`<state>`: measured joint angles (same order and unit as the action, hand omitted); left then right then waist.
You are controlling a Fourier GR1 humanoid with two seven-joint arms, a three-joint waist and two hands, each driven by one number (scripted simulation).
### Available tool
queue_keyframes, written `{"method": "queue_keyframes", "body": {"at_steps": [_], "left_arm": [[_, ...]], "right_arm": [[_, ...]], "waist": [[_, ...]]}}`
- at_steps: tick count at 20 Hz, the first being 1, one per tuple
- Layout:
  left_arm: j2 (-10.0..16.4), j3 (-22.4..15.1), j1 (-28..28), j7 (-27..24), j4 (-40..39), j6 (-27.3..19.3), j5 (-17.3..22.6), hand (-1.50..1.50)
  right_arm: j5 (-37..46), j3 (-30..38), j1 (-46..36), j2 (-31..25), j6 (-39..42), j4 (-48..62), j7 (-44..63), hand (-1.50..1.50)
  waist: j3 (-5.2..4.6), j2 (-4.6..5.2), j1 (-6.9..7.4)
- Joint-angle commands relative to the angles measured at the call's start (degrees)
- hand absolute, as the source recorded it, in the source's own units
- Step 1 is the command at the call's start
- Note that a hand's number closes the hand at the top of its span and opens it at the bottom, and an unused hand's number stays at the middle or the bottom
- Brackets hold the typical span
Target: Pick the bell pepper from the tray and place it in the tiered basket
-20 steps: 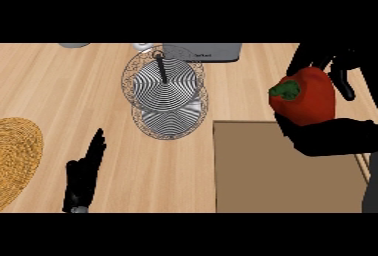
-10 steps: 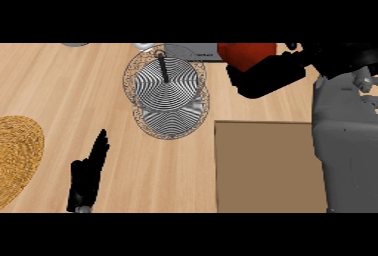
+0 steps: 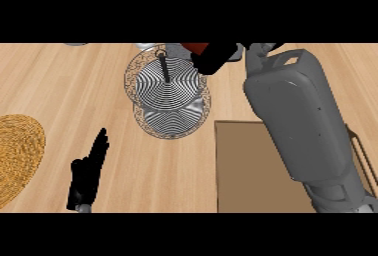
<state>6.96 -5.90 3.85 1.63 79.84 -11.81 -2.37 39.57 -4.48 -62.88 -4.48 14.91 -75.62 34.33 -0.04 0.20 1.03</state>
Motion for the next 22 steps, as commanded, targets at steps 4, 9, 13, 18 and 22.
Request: {"method": "queue_keyframes", "body": {"at_steps": [4,9,13,18,22], "left_arm": [[1.0,1.7,0.3,-0.2,0.1,1.5,1.0,0.0],[1.9,1.9,-1.6,2.6,0.9,2.5,0.7,0.0],[-0.7,1.6,-2.4,-0.5,-2.7,0.9,-0.1,0.0],[-2.3,-0.6,-3.7,1.6,-1.3,0.0,-1.4,0.0],[-0.4,0.7,-2.2,0.6,-1.2,1.2,-0.9,0.0]], "right_arm": [[5.1,-2.6,-0.8,3.4,-7.5,13.1,-6.0,1.5],[2.3,-3.0,-6.4,4.4,-14.7,25.0,-5.1,1.5],[-4.0,-4.3,-5.1,4.5,-18.9,26.8,-6.1,1.5],[-17.8,-1.6,-3.2,4.5,-22.6,32.2,-10.2,-1.5],[-25.2,-1.0,-1.7,4.5,-27.2,31.3,-15.9,-1.5]], "waist": [[0.02,-0.02,-0.02],[0.01,0.21,0.79],[0.0,0.11,0.54],[0.04,0.55,2.33],[0.05,0.28,1.54]]}}
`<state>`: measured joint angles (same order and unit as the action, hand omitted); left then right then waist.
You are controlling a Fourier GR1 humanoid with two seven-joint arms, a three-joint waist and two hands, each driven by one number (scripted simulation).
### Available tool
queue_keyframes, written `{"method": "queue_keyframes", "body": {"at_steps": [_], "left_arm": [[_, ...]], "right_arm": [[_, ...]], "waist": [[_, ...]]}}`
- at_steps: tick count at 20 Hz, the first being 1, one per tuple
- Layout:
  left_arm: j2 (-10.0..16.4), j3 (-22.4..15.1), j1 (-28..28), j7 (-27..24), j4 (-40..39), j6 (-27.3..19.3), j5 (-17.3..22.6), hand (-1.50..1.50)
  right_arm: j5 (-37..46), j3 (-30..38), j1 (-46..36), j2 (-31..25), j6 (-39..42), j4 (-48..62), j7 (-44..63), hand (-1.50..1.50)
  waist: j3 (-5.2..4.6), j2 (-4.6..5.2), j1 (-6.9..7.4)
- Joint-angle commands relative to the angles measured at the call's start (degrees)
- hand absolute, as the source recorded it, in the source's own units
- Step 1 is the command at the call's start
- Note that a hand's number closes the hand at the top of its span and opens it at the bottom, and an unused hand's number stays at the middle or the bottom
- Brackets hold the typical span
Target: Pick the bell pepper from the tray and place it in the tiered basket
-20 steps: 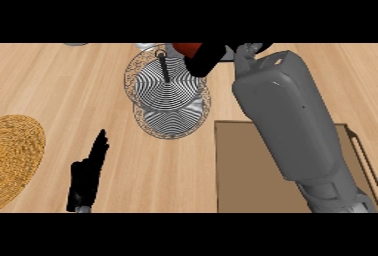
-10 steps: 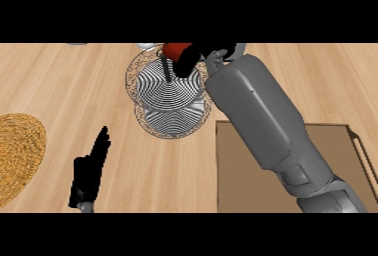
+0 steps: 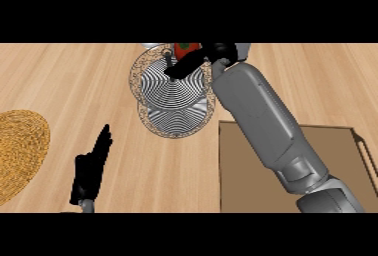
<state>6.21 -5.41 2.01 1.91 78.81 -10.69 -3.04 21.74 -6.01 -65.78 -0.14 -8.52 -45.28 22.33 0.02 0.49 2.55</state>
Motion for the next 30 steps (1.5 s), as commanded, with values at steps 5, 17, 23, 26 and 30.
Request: {"method": "queue_keyframes", "body": {"at_steps": [5,17,23,26,30], "left_arm": [[-0.3,0.1,1.2,-2.4,-2.2,-0.7,-1.2,0.0],[-0.1,1.8,2.8,-0.5,0.1,-0.8,0.2,0.0],[-0.4,1.5,2.4,1.3,1.8,-1.1,0.0,0.0],[-0.5,2.9,3.2,-2.3,-0.3,-0.5,1.1,0.0],[-0.7,1.2,5.1,-2.4,1.5,-0.3,-0.2,0.0]], "right_arm": [[-16.1,1.2,-1.6,0.1,-9.6,0.9,-6.8,-1.5],[-13.6,13.9,5.4,-17.1,-12.8,-9.0,-0.9,-1.5],[-22.5,22.0,16.4,-28.8,0.1,-15.6,-3.9,-1.5],[-27.0,26.5,20.7,-34.8,7.5,-15.1,-5.7,-1.5],[-33.9,32.6,26.5,-41.7,19.0,-13.8,-8.5,-1.5]], "waist": [[-0.03,-0.1,-0.04],[0.01,-0.92,-3.63],[0.04,-0.71,-3.74],[0.02,-0.52,-3.34],[0.03,-0.53,-3.06]]}}
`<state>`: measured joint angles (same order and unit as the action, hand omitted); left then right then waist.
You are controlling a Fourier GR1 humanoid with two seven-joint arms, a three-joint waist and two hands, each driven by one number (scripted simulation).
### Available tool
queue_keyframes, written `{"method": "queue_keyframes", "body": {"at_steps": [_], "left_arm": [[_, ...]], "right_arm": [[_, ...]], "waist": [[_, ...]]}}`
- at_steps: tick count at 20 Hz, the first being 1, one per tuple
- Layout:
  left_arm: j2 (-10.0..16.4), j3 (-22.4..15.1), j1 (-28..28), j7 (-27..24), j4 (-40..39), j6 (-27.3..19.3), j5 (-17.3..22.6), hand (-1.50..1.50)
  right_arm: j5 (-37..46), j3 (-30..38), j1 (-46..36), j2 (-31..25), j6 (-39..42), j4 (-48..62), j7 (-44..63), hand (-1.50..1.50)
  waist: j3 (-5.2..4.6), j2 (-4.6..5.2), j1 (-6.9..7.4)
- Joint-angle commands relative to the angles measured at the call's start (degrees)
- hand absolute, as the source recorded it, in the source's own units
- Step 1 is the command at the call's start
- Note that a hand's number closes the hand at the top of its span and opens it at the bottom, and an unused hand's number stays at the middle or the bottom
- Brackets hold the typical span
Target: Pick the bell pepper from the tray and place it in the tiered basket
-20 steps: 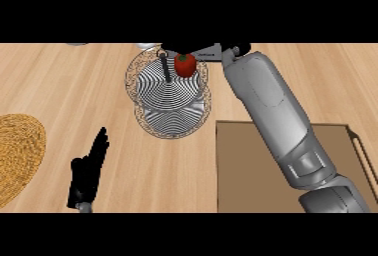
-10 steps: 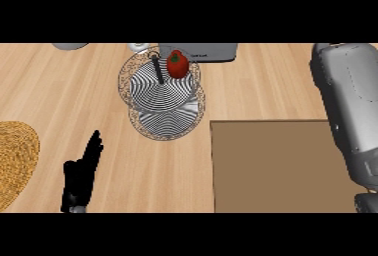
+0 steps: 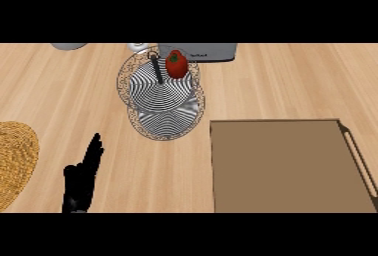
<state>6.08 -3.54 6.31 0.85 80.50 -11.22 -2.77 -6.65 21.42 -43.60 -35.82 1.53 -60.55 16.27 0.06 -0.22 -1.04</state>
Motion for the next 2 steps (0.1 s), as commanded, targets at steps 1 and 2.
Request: {"method": "queue_keyframes", "body": {"at_steps": [1,2], "left_arm": [[-1.3,-1.8,-0.9,2.0,1.1,-1.2,-1.8,0.0],[-0.8,-0.6,0.8,-1.4,-0.5,0.1,-0.5,0.0]], "right_arm": [[-5.1,4.7,4.9,-5.8,9.9,2.2,-4.7,-1.5],[-6.4,6.1,5.8,-7.2,11.1,2.2,-3.4,-1.5]], "waist": [[-0.01,0.23,0.88],[-0.04,0.2,0.9]]}}
